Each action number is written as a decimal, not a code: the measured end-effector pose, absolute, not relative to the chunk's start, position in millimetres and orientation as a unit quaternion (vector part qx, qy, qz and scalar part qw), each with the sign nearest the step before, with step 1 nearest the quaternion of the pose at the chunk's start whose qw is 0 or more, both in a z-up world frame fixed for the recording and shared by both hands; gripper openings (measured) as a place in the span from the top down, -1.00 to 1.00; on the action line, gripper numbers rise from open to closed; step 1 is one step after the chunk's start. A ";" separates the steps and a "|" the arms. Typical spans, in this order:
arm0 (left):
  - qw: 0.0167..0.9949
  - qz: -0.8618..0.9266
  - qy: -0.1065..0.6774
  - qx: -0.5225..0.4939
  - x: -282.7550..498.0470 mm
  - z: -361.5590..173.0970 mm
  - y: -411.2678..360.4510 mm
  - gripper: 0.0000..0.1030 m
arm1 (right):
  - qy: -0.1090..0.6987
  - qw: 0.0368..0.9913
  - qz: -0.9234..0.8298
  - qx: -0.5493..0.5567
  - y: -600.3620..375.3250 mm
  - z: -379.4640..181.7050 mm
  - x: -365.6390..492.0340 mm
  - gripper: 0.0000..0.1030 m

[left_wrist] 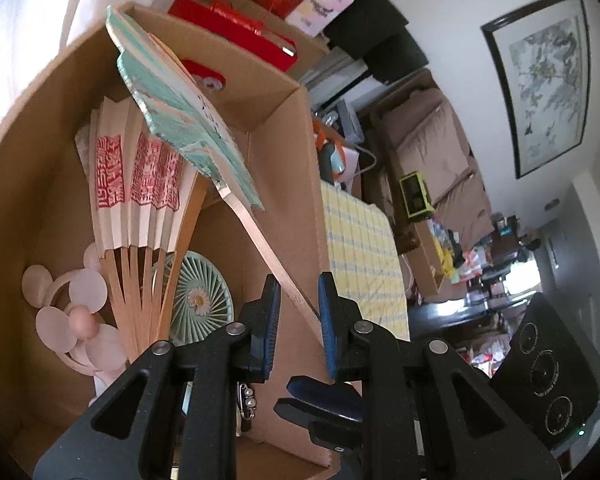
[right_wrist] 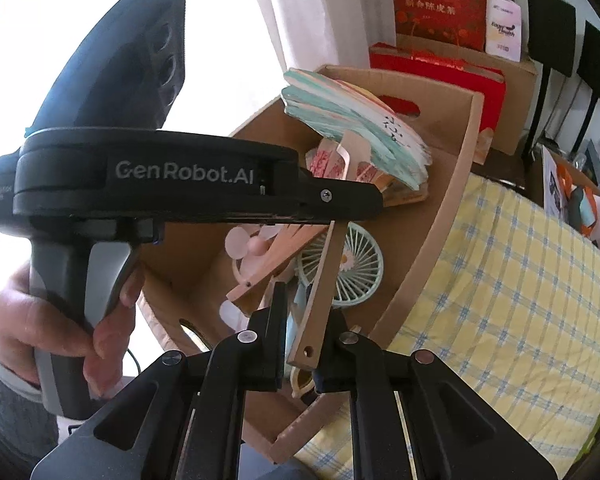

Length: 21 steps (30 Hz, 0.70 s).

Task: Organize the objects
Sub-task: 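Lower the round fan into the box and open the right tool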

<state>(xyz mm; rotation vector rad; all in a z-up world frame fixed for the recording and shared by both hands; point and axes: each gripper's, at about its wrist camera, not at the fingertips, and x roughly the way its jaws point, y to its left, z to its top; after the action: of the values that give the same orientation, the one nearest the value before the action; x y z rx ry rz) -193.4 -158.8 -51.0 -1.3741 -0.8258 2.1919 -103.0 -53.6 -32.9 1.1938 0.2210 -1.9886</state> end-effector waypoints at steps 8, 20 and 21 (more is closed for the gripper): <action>0.184 0.788 -0.289 -0.511 -192.2 -62.3 -170.8 0.19 | 0.090 0.392 -0.784 0.473 -47.0 -29.2 -102.7 0.58; 0.139 0.835 -0.224 -0.483 -156.4 -8.9 -166.8 -0.63 | 0.087 0.380 -0.802 0.454 -13.9 -6.7 -85.2 0.02; 0.136 0.839 -0.217 -0.480 -153.7 -5.6 -164.9 -0.67 | 0.086 0.373 -0.807 0.449 -8.1 -4.7 -84.9 -0.07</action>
<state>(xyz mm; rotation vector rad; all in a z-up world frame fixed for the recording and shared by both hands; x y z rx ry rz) -153.7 -164.9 -5.6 -1.3899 -0.6284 2.4302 -84.9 -8.1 -4.7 1.1512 0.2211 -2.0692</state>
